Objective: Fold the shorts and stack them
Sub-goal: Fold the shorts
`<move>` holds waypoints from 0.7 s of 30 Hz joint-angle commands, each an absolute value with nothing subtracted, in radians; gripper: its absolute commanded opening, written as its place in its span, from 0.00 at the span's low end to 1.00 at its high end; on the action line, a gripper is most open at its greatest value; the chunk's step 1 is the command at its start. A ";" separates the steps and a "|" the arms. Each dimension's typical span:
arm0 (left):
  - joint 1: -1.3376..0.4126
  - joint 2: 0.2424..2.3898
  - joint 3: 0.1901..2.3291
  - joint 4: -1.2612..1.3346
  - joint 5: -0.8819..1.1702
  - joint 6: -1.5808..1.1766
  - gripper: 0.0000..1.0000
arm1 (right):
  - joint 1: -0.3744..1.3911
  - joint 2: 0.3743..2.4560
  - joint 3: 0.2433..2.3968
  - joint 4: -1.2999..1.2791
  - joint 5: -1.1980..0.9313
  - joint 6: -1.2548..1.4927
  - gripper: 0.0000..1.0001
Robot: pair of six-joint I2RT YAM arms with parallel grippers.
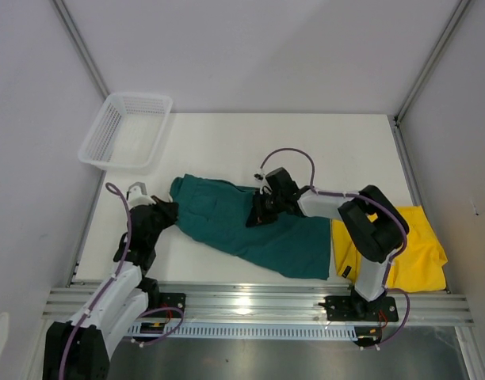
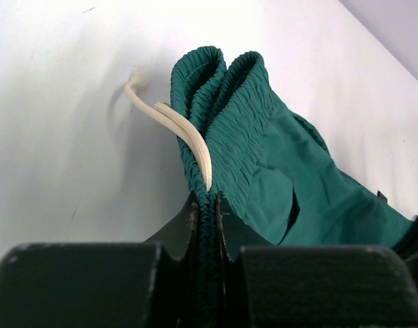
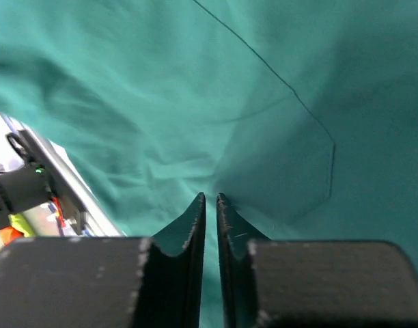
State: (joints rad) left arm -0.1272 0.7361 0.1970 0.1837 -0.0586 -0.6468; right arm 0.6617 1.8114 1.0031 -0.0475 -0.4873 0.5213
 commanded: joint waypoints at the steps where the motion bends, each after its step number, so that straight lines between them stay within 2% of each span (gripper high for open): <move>1: -0.164 0.701 0.271 0.180 -0.112 -0.604 0.00 | 0.676 1.894 1.048 -0.080 -0.477 0.528 0.12; 4: -0.216 0.704 0.323 0.167 -0.098 -0.553 0.00 | 0.687 1.977 1.132 -0.081 -0.472 0.549 0.00; 14: -0.443 0.696 0.505 0.094 -0.112 -0.394 0.00 | 0.759 2.200 1.373 -0.106 -0.454 0.624 0.00; 21: -0.586 0.664 0.512 0.130 -0.110 -0.305 0.00 | 0.765 2.319 1.574 -0.170 -0.482 0.640 0.00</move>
State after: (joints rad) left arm -0.5362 0.6918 0.4843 0.0856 -0.1192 -0.3782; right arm 0.7681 2.2501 1.5173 -0.0895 -0.5289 0.6434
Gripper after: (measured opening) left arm 0.103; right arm 0.002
